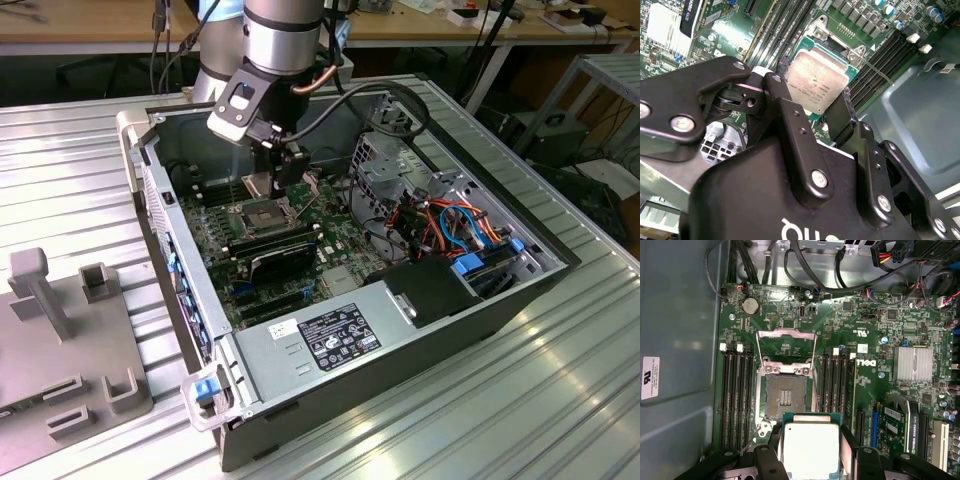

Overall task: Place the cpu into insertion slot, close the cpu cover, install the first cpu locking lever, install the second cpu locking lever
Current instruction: 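Place the cpu into insertion slot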

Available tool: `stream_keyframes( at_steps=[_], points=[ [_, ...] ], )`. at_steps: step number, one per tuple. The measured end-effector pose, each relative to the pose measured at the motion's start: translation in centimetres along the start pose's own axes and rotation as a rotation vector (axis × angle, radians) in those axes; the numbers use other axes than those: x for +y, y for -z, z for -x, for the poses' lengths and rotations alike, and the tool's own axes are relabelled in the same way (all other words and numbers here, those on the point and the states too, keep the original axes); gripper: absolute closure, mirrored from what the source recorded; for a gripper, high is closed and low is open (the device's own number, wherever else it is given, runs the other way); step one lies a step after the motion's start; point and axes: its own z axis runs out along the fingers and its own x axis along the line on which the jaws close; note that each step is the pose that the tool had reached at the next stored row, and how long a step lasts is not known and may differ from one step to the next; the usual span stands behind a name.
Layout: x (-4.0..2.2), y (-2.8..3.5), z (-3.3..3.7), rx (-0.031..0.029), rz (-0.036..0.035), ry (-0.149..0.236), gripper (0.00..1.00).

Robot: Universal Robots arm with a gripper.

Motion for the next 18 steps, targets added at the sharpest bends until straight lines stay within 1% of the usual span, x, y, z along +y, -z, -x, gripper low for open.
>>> stream_keyframes(
  at_steps=[6, 18],
  points=[
    [-0.01, -0.34, -0.01, 0.0000, 0.0000, 0.000, 0.45],
    [-0.03, -0.77, -0.01, -0.0001, 0.0000, 0.000, 0.45]
  ],
)
